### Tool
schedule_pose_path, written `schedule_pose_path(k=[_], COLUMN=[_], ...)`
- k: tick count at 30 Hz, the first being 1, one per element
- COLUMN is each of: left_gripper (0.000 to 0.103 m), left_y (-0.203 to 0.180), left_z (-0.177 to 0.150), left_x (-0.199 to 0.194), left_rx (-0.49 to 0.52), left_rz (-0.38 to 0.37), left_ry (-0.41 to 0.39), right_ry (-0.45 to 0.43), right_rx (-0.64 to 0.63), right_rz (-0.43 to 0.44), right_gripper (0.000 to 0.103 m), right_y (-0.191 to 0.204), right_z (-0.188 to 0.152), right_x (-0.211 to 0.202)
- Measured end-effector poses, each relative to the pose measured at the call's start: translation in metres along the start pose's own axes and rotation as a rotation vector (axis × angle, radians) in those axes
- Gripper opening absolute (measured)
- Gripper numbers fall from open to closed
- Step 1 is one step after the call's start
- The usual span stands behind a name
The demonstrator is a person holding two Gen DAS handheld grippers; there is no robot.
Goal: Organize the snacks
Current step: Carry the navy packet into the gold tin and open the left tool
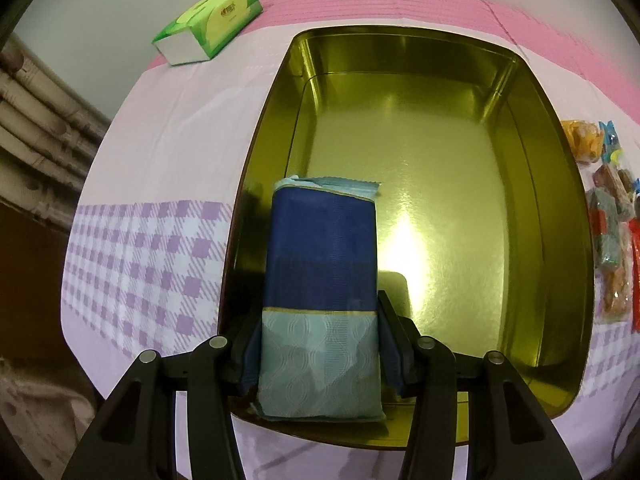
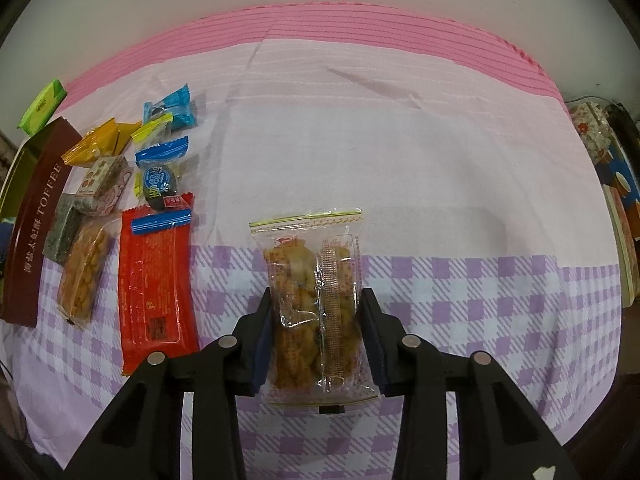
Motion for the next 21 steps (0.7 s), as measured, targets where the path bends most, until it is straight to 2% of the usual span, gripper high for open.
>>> schedule_pose_path(k=[5, 11, 17, 21], left_gripper=[0.056, 0.065, 0.066, 0.066], left_y=[-0.001, 0.006, 0.038, 0.072], left_z=[0.001, 0.008, 0.018, 0.019], left_x=[-0.006, -0.034, -0.058, -0.067], left_rx=[-0.018, -0.061, -0.17, -0.275], left_rz=[-0.029, -0.121, -0.122, -0.061], left_ry=[-0.013, -0.096, -0.172, -0.212], right_ry=[-0.019, -0.085, -0.144, -0.162], right_rx=[0.015, 0.032, -0.014, -0.078], right_rz=[-0.019, -0.006, 0.121, 0.218], right_gripper=[0.037, 0.037, 0.037, 0.037], right_y=[-0.001, 0.009, 0.064, 0.119], right_z=[0.002, 0.018, 0.048, 0.068], right_x=[-0.013, -0.043, -0.063, -0.07])
Point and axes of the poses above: each gripper's, at about its wrist camera, not at the fingertips, and x roughly the way its jaws point, y to its left, z to its top, the point moved 5 cm from there along x, roughly the way its jaws point, and after that the axes turned 12 degrees about -x, right-handed, at the moved point
